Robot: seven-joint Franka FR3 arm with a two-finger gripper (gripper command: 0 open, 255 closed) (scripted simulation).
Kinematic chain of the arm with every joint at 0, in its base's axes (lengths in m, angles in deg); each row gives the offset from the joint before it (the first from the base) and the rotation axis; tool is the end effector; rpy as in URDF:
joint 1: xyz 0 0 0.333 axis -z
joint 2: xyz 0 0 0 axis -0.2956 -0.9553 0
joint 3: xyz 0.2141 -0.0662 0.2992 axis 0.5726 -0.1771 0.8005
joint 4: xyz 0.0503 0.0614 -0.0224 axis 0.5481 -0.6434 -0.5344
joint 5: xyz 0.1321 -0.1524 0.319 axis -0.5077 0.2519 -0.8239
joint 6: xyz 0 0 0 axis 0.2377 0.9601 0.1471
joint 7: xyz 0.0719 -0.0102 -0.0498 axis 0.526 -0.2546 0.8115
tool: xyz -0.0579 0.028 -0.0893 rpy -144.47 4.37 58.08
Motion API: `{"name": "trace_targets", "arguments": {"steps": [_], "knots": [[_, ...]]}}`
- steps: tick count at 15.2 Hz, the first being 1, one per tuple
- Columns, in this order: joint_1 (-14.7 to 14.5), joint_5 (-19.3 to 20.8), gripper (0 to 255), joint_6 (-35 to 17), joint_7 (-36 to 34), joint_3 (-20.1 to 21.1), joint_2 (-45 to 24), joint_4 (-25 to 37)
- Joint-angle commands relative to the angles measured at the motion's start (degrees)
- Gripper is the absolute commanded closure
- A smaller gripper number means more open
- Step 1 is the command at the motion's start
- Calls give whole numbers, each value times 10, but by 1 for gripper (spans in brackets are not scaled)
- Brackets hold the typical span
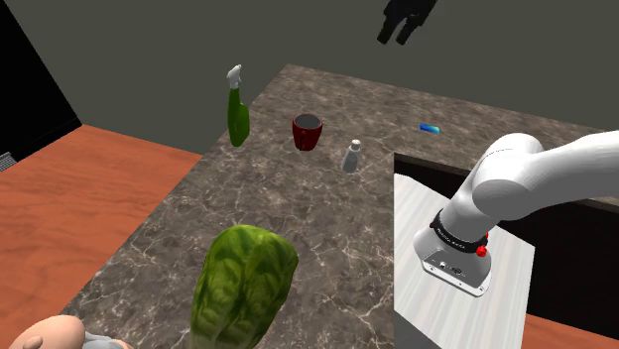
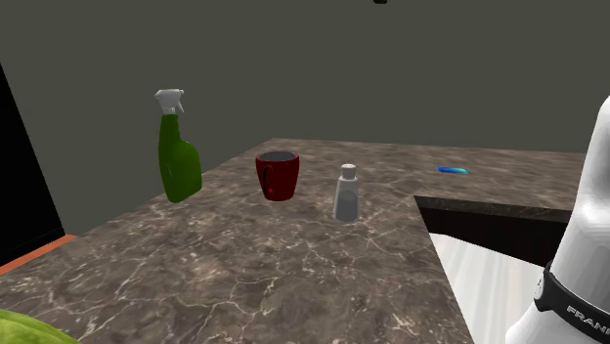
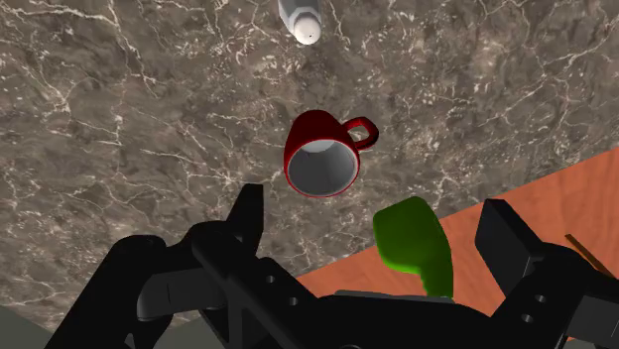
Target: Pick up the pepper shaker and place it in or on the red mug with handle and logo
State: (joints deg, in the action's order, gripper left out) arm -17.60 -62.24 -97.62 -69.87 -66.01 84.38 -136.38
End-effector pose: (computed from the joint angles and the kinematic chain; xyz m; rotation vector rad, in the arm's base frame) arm 0.2464 -0.0084 0.6870 -2.9645 0.0966 -0.3459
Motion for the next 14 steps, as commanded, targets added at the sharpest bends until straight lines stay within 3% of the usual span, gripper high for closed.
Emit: {"name": "trace_targets", "arguments": {"steps": [1,14], "knots": [[0,0,0,0,0,0,0,0],[-7,23,0,-187,45,15,-21,-220]]}}
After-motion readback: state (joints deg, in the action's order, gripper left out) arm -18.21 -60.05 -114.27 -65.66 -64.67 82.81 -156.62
